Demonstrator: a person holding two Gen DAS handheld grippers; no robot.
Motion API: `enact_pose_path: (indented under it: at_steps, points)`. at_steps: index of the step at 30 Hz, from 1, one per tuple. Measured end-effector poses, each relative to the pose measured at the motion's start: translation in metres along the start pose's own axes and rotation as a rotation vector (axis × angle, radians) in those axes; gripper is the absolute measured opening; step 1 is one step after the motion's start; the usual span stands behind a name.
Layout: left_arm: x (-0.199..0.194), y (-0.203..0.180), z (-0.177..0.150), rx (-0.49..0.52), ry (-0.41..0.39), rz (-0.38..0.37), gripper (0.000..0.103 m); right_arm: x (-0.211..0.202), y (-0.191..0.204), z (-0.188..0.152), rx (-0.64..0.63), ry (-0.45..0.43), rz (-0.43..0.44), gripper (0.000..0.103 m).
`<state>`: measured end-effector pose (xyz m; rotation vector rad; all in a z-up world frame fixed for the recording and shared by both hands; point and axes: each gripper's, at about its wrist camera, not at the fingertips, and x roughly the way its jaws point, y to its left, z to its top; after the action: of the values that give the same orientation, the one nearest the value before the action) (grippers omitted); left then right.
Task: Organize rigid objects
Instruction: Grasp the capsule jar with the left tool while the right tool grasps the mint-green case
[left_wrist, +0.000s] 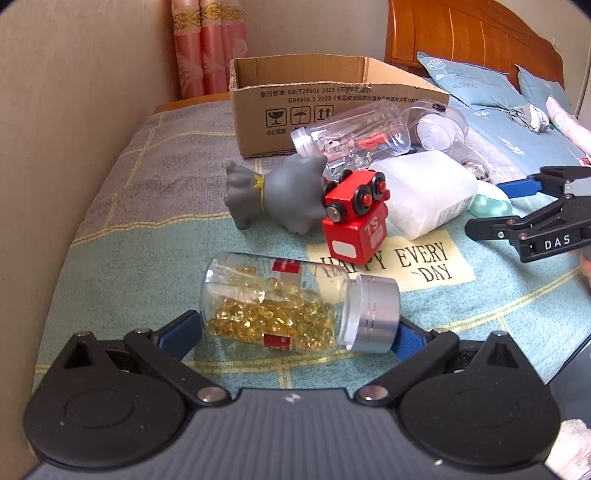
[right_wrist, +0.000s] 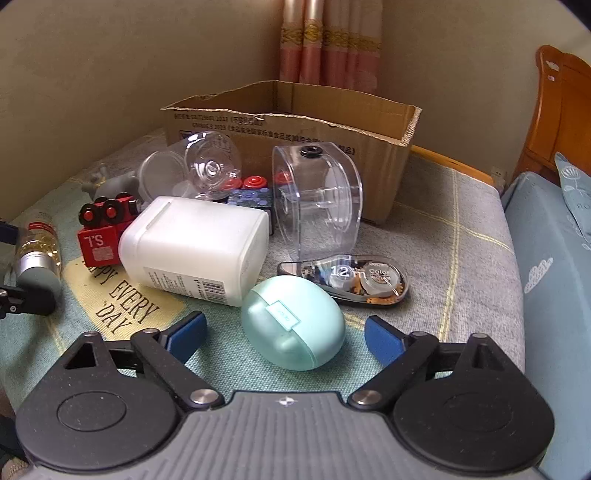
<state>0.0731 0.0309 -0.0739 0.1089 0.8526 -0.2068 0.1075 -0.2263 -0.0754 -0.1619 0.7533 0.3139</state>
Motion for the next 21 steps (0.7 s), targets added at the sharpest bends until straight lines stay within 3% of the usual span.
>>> enact_pose_path:
  at_steps: [8,21]
  points:
    - [0.0,0.001,0.001,-0.001,-0.007,0.0,0.102,-0.012,0.008,0.002,-0.018,0.037,0.009,0.067]
    - [-0.004,0.005,0.003,-0.027,-0.01,-0.021,0.102,-0.008,0.006,0.003,-0.063,0.031,0.065,0.068]
